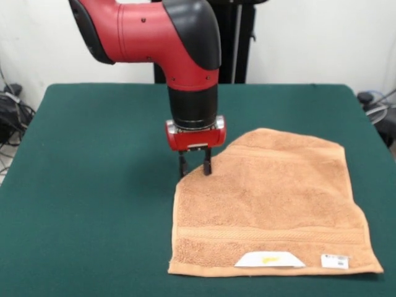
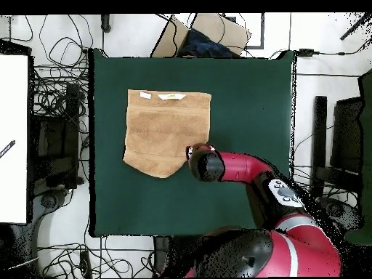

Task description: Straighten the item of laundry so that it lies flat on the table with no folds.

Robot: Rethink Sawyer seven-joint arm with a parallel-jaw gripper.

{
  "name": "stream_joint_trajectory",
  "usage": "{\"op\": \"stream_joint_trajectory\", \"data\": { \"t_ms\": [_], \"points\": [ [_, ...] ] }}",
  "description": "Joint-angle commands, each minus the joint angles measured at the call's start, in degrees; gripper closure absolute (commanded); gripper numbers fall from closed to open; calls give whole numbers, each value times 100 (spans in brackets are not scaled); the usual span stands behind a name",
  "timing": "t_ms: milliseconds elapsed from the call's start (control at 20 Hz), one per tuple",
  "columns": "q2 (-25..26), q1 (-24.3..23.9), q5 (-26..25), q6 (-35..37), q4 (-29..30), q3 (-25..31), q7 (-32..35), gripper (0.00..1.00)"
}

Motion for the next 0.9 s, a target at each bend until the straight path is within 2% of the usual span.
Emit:
{"op": "stream_joint_trajectory", "data": {
  "t_ms": [50,600,900],
  "points": [
    [397,22,189,-239,366,-94,1165,100],
    [288,259,324,-397,436,-342,1309,100],
    [-498,682,635,550,575,-596,1331,100]
  ]
}}
